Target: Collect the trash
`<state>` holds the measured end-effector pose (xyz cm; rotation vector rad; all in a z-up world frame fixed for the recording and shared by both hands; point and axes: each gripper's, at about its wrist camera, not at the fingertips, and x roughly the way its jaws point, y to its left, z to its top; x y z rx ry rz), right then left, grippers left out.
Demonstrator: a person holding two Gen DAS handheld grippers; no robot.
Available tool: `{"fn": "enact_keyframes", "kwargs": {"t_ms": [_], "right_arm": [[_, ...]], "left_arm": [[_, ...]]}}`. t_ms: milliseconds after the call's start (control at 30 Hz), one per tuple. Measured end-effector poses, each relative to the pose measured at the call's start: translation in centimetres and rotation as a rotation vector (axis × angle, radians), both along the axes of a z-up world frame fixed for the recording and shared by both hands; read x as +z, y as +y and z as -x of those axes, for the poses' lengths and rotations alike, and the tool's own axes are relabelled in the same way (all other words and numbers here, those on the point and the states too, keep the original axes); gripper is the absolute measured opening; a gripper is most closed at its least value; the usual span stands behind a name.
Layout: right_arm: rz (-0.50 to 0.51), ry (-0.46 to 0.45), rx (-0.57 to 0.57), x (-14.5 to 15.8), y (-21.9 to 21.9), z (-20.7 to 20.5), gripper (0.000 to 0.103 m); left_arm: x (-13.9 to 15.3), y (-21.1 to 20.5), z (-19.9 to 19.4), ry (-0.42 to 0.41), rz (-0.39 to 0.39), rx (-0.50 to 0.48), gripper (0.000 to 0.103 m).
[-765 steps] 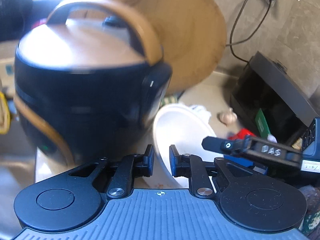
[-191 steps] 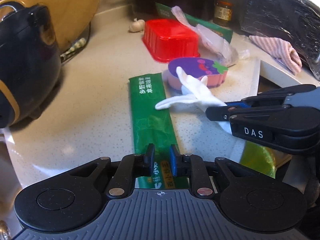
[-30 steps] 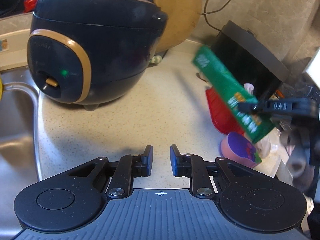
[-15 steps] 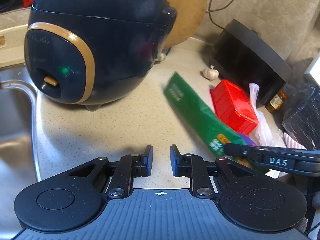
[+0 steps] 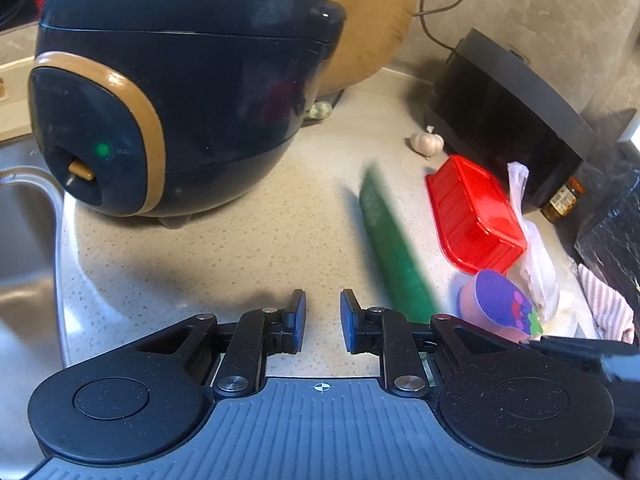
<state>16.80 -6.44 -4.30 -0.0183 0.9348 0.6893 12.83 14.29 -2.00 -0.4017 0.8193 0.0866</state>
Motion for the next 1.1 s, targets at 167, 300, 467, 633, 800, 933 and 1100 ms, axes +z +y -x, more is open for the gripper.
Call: {"fn": "enact_keyframes", "kwargs": {"t_ms": [167, 300, 467, 633, 800, 933, 1100], "right_arm": [[0.016, -0.095, 0.048, 1.0, 0.4, 1.4, 0.048], [0.056, -0.145, -0.022, 1.2, -0.7, 1.4, 0.048], [0.152, -0.249, -0.165, 1.2, -2.9, 1.3, 0.048], [0.211, -0.261, -0.307, 0.5, -6.1, -0.2, 0.048], [0.183, -0.228, -0.385, -0.3, -9.1, -1.3, 0.048], [0.165, -0.234, -0.393, -0.3, -10.3, -1.3, 0.048], [0.145, -0.237, -0.348, -0.6, -10.0, -1.8, 0.048]], "left_arm": [[0.0, -0.3, -0.3, -0.003, -0.001, -0.001, 0.022], [-0.1, -0.9, -1.1, -0.008, 0.002, 0.000, 0.022], [-0.5, -4.1, -2.8, -0.010, -0.057, -0.063, 0.022], [-1.7, -10.8, -2.4, -0.031, -0.381, -0.283, 0.025], [-2.7, -11.3, 1.2, 0.003, -0.575, -0.334, 0.026], [-1.4, -7.9, 2.1, 0.030, -0.430, -0.261, 0.023], [-1.0, -5.8, -0.4, -0.029, -0.271, -0.164, 0.025]]}}
